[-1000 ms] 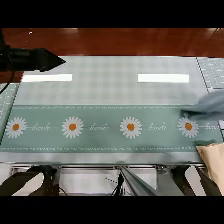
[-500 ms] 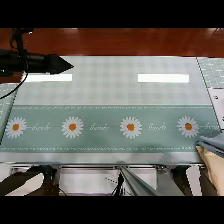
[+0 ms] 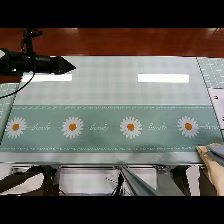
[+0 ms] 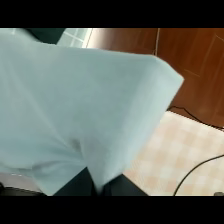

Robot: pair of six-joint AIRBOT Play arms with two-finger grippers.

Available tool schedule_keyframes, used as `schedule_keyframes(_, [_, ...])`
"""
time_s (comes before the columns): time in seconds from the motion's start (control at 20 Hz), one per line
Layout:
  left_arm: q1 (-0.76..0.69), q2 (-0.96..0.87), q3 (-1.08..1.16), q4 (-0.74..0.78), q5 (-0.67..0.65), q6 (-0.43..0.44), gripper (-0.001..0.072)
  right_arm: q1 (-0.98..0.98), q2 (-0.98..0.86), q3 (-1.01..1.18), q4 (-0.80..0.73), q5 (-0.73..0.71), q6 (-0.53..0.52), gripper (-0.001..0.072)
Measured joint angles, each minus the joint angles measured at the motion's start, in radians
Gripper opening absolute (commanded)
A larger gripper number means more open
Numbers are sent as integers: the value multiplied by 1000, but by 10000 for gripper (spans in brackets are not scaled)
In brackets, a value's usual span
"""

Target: Fold the shirts.

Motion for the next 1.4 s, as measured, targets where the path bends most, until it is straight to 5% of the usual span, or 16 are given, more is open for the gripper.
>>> schedule_keyframes(0.15, [0, -6, 0, 0, 7, 9, 27, 0, 2, 0, -39, 0, -2, 346])
schedule_keyframes(0.55, [0, -8, 0, 0, 16, 13, 30, 0, 2, 0, -97, -72, 26, 363])
schedule_keyframes(0.65, [0, -6, 0, -1, 16, 14, 181, 0, 2, 0, -51, -142, 43, 363])
schedule_keyframes(0.75, [0, -4, 0, -1, 14, 13, 445, 0, 2, 0, 94, -241, 52, 362])
schedule_keyframes(0.95, [0, 3, 22, 0, -7, 14, 438, 0, -31, 0, 687, -437, 40, 359])
schedule_keyframes(1.1, [-21, 13, 56, 64, -19, -5, 359, 51, -103, 0, 1107, -479, -31, 359])
schedule_keyframes(1.15, [-39, 15, 70, 133, -24, -38, 363, 98, -127, 0, 1157, -465, -53, 361])
schedule_keyframes(1.2, [-61, 16, 81, 223, -38, -79, 478, 164, -150, -2, 1162, -445, -73, 380])
schedule_keyframes(1.25, [-85, 17, 88, 311, -56, -117, 708, 241, -169, -6, 1130, -431, -85, 499])
schedule_keyframes(1.3, [-109, 17, 93, 389, -74, -156, 720, 333, -188, -13, 1072, -421, -97, 605])
schedule_keyframes(1.4, [-163, 17, 101, 520, -112, -220, 720, 521, -219, -27, 939, -429, -104, 604])
